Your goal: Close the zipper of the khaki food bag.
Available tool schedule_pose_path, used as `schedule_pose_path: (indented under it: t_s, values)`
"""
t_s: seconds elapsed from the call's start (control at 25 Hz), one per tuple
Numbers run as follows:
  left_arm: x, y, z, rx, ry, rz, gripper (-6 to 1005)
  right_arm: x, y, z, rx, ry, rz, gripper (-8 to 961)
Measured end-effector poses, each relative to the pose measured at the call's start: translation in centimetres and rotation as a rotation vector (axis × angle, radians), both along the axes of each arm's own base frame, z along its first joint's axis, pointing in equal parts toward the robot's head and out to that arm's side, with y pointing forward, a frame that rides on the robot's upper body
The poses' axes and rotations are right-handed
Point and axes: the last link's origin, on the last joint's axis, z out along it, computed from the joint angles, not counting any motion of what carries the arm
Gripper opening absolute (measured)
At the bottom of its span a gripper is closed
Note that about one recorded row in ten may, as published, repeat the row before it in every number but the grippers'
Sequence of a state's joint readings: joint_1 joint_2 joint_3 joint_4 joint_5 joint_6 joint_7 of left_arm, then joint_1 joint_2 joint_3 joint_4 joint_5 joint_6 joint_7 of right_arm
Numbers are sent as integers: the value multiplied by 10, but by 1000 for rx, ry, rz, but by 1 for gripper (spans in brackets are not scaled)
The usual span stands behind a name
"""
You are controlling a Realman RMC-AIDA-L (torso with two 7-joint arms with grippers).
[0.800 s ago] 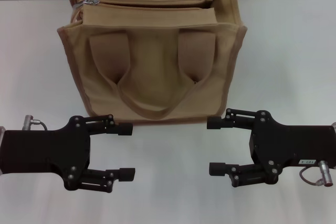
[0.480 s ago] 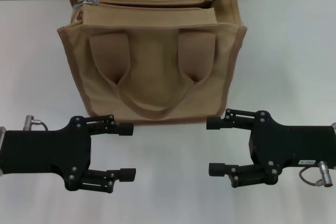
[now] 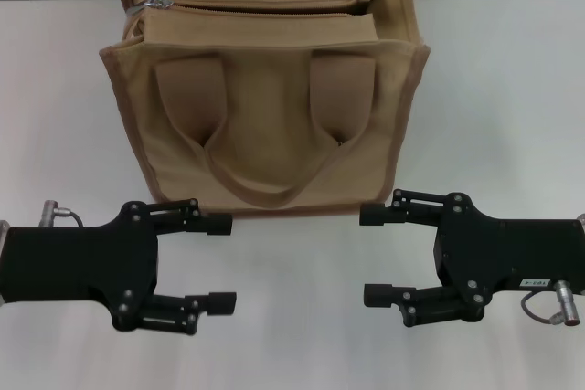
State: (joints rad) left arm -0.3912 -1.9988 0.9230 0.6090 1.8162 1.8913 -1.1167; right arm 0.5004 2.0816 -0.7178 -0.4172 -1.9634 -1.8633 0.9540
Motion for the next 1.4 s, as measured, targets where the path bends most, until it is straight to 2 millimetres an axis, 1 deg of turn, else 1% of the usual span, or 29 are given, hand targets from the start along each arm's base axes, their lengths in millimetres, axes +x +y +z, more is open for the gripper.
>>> schedule_pose_path:
  t_s: [0.16,0.28,0.32,0.36,0.4,0.48,0.52,0.56,0.6,0.68,0.72,0.76,0.84,0.96,1.12,1.28,1.4]
  values:
    - [-3,5,12,90,-53,49,830,0,0,0,1,-2,-2,818]
    - [-11,7,30,188,-94,102,830,1,0,0,2,-2,-5,817]
    - [-11,7,30,188,-94,102,830,1,0,0,2,-2,-5,817]
    - [-22,5,50,264,-119,141,830,1,0,0,3,-2,-6,817]
    - [-24,4,54,276,-121,147,830,2,-1,0,3,-2,-8,817]
    - [-35,1,72,346,-131,184,830,2,-1,1,4,-3,-9,817]
    - [-35,1,72,346,-131,184,830,3,-1,1,4,-3,-10,817]
    - [-40,0,81,391,-136,206,830,3,-1,1,4,-2,-10,817]
    - [-50,-1,94,475,-138,250,830,3,-1,1,4,-2,-10,817]
    - [-57,1,99,540,-128,286,830,2,-1,1,4,-1,-9,817]
    - [-57,1,99,540,-128,286,830,2,-1,1,4,-1,-9,817]
    - [-65,8,100,606,-96,330,830,2,-1,1,4,0,-7,817]
    - [-68,14,99,635,-73,353,830,1,0,1,2,1,-2,817]
    - [-70,28,90,666,-27,375,830,0,0,1,1,3,1,817]
    - [-64,44,71,666,22,363,830,0,0,1,0,3,0,817]
    - [-51,63,50,621,75,332,829,1,-1,1,0,4,-5,818]
    - [-46,68,44,616,82,325,829,2,-2,1,0,4,-7,818]
